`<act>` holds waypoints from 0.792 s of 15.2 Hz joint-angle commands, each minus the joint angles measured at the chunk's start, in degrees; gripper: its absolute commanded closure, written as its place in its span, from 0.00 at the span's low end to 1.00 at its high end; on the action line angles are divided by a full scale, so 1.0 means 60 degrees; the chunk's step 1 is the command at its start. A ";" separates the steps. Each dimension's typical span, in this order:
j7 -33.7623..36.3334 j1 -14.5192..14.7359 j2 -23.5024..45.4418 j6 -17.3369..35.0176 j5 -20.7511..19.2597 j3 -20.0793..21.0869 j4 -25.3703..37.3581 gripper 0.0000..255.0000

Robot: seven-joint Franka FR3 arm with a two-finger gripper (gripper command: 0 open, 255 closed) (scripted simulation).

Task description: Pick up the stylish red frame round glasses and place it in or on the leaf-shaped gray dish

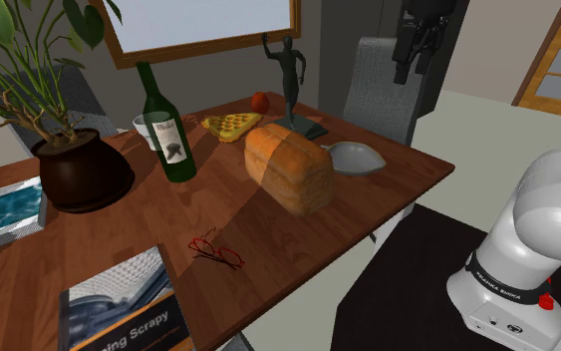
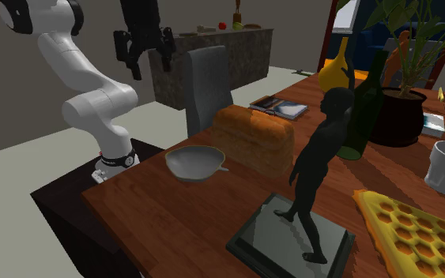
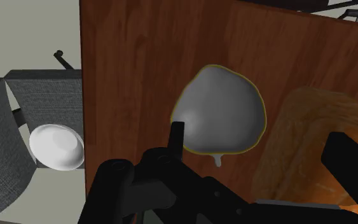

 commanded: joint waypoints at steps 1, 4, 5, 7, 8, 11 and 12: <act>0.0000 0.0000 0.0000 0.0000 0.0000 0.0000 0.0000 0.00; 0.0253 0.0265 0.0333 0.0579 0.0325 0.0417 -0.0255 0.00; 0.0334 0.0354 0.0461 0.0774 0.0428 0.0557 -0.0322 0.00; 0.0491 0.0530 0.0743 0.1166 0.0628 0.0838 -0.0429 0.00; 0.0568 0.0617 0.0896 0.1363 0.0723 0.0979 -0.0469 0.00; 0.0792 0.0871 0.1404 0.1951 0.0987 0.1407 -0.0532 0.00; 0.0866 0.0953 0.1589 0.2146 0.1066 0.1549 -0.0534 0.00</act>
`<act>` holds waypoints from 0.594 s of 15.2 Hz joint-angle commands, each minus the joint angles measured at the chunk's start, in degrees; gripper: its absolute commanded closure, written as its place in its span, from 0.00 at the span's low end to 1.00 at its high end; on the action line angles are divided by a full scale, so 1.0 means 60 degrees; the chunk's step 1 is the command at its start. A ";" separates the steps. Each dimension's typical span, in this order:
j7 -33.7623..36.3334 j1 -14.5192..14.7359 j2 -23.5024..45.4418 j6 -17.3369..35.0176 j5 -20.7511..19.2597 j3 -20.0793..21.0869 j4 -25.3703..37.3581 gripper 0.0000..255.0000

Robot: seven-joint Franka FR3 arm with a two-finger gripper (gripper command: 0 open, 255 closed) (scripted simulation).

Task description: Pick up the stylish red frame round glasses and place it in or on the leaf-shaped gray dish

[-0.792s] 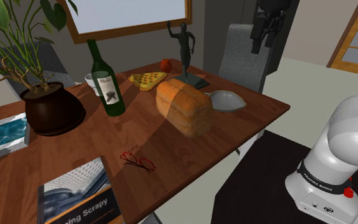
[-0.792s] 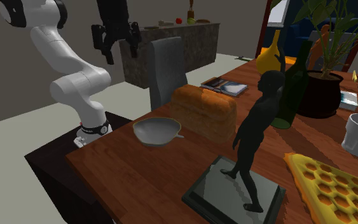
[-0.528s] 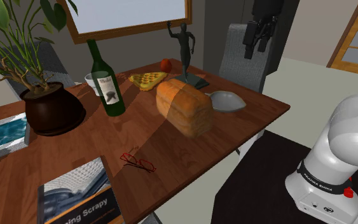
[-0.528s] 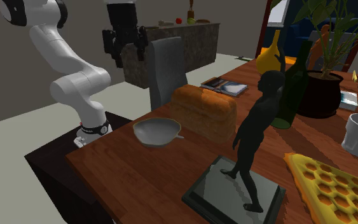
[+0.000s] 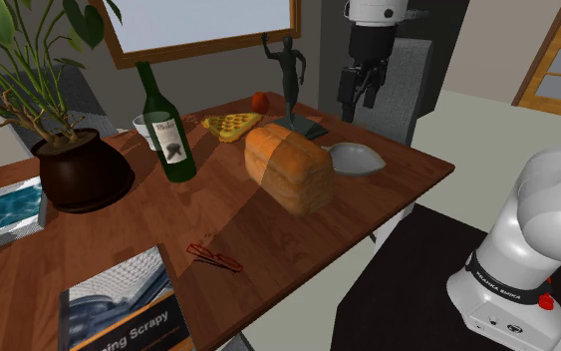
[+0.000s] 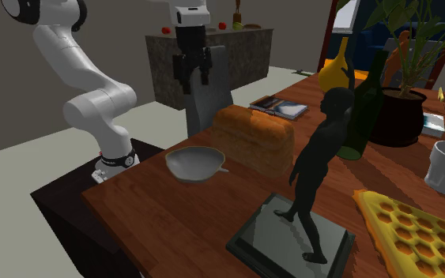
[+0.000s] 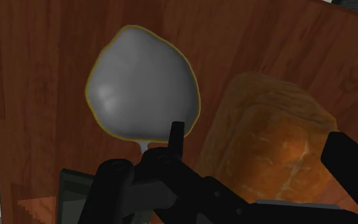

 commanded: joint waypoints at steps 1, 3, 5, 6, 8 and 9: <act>0.0132 0.0158 0.0435 0.0434 0.0152 0.0278 0.0026 0.00; 0.0278 0.0313 0.0840 0.0817 0.0285 0.0564 0.0068 0.00; 0.0427 0.0462 0.1273 0.1193 0.0393 0.0850 0.0147 0.00; 0.0502 0.0531 0.1498 0.1377 0.0437 0.0993 0.0200 0.00; 0.0656 0.0664 0.1968 0.1736 0.0504 0.1281 0.0333 0.00; 0.0736 0.0727 0.2212 0.1911 0.0524 0.1424 0.0413 0.00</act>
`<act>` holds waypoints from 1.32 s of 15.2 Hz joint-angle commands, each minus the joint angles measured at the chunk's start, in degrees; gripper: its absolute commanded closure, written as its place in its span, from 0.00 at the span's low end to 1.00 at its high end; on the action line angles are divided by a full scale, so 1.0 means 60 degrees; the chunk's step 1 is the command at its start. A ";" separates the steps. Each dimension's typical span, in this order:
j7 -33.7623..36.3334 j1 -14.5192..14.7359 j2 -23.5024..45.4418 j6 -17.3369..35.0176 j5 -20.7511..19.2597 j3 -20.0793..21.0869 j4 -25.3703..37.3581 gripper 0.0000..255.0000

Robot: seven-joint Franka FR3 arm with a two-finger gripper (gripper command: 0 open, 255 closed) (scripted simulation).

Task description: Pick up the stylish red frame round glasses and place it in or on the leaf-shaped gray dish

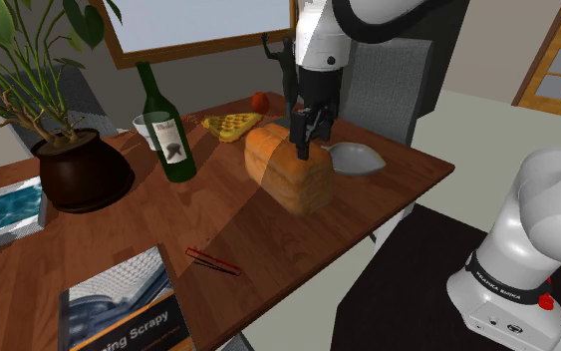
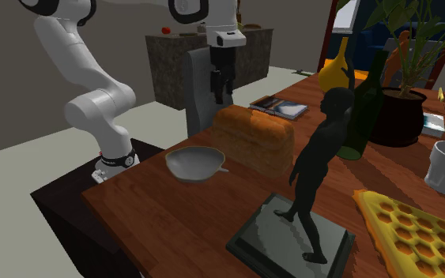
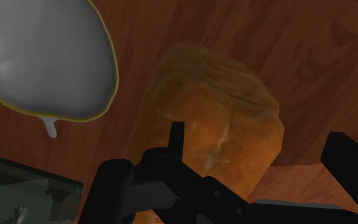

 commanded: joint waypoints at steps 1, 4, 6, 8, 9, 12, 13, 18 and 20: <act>0.0199 0.0132 0.0554 0.0304 0.0039 0.0313 0.0291 0.00; 0.0463 0.0305 0.1333 0.0793 0.0016 0.0738 0.0611 0.00; 0.0656 0.0410 0.1878 0.1095 -0.0053 0.1020 0.0868 0.00; 0.0862 0.0497 0.2442 0.1375 -0.0165 0.1311 0.1160 0.00; 0.0970 0.0527 0.2730 0.1506 -0.0238 0.1467 0.1319 0.00; 0.1329 0.0609 0.3627 0.1856 -0.0542 0.1938 0.1847 0.00; 0.1462 0.0646 0.3938 0.1958 -0.0674 0.2084 0.2041 0.00; 0.2182 0.1058 0.5563 0.2330 -0.1521 0.2588 0.3147 0.00; 0.2468 0.1305 0.6235 0.2406 -0.1911 0.2705 0.3657 0.00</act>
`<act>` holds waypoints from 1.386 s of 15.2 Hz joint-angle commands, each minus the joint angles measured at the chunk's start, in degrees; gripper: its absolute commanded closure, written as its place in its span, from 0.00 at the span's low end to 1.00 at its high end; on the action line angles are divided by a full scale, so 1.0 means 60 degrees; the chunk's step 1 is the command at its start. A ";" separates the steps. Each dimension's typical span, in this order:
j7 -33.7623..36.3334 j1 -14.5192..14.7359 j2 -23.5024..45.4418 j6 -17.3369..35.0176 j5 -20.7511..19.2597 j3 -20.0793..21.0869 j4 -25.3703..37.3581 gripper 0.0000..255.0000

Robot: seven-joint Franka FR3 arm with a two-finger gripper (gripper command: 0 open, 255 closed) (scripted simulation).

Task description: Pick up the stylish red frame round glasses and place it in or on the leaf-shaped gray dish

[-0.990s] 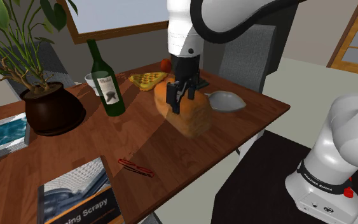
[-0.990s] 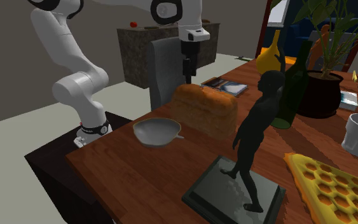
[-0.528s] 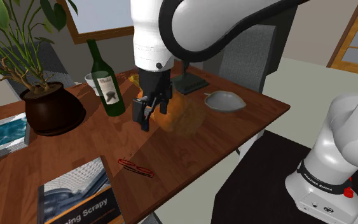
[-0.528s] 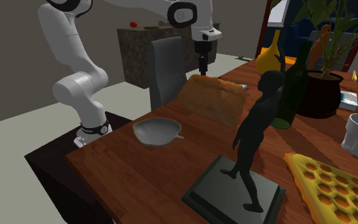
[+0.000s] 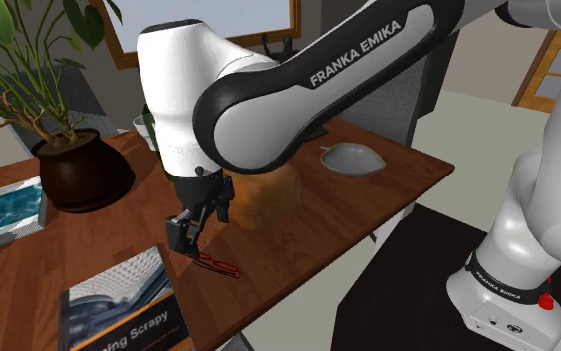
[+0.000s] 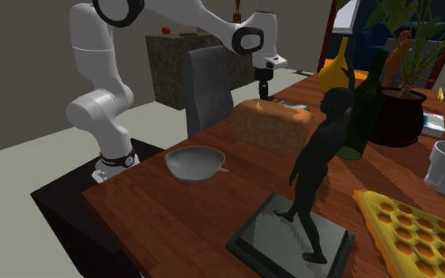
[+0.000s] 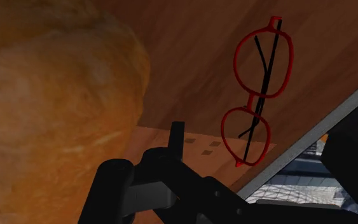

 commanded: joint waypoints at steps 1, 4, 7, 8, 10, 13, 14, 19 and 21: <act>0.0133 0.0098 0.0385 -0.0223 -0.0216 0.0002 0.0202 0.00; 0.0212 0.0138 0.0571 0.0114 -0.0335 -0.0024 0.0026 0.00; 0.0300 0.0180 0.0773 0.0446 -0.0467 -0.0056 -0.0130 0.00; 0.0349 0.0204 0.0886 0.0618 -0.0542 -0.0075 -0.0205 0.00; 0.0349 0.0204 0.0885 0.0618 -0.0541 -0.0076 -0.0205 0.00; 0.0349 0.0204 0.0885 0.0618 -0.0542 -0.0076 -0.0205 0.00; 0.0349 0.0204 0.0885 0.0618 -0.0542 -0.0076 -0.0205 0.00; 0.0349 0.0204 0.0886 0.0616 -0.0541 -0.0076 -0.0203 1.00; 0.0349 0.0204 0.0886 0.0616 -0.0541 -0.0076 -0.0203 1.00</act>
